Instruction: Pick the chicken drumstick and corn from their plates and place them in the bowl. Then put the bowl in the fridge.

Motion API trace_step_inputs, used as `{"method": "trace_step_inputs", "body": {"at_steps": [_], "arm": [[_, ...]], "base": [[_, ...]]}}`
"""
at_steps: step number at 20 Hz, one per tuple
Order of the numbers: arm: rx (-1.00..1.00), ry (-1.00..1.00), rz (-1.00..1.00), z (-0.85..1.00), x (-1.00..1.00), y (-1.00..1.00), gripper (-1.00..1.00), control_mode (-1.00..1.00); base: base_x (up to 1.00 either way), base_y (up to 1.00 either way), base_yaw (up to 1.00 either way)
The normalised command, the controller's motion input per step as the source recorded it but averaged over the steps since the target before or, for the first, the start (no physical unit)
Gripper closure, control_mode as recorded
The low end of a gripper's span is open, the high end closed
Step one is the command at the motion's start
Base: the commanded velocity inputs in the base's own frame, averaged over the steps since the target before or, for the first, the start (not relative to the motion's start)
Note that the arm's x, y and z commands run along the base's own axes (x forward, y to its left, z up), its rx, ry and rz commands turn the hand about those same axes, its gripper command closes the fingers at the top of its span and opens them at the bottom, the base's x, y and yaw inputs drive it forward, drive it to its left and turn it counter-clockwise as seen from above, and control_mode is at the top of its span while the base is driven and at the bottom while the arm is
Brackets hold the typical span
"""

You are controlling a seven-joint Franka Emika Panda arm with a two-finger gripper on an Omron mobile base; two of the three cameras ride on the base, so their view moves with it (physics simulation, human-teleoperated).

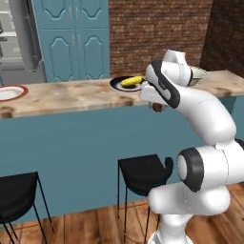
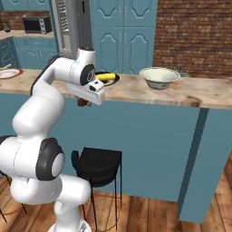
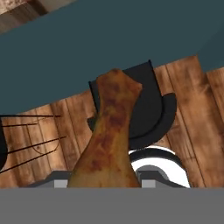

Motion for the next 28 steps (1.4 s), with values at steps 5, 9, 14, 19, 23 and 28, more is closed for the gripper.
{"method": "trace_step_inputs", "body": {"at_steps": [5, 9, 14, 19, 23, 28], "arm": [[0.0, 0.0, 0.0, 0.0, 0.0, 0.0, 1.0, 1.0], [0.0, 0.0, 0.0, 0.0, 0.0, 0.0, 1.0, 1.0], [0.0, 0.0, 0.0, 0.0, 0.0, 0.0, 1.0, 1.0], [0.0, 0.0, 0.0, 0.0, 0.0, 0.0, 1.0, 1.0], [0.0, 0.0, 0.0, 0.0, 0.0, 0.0, 1.0, 1.0], [0.0, 0.0, 0.0, 0.0, 0.0, 0.0, 1.0, 1.0]], "base": [[0.0, -0.81, 0.0], [0.01, -0.81, 0.0], [0.02, -0.81, 0.0], [0.09, -0.71, 0.03], [0.17, -0.59, 0.08], [0.42, -0.27, 0.18]]}}
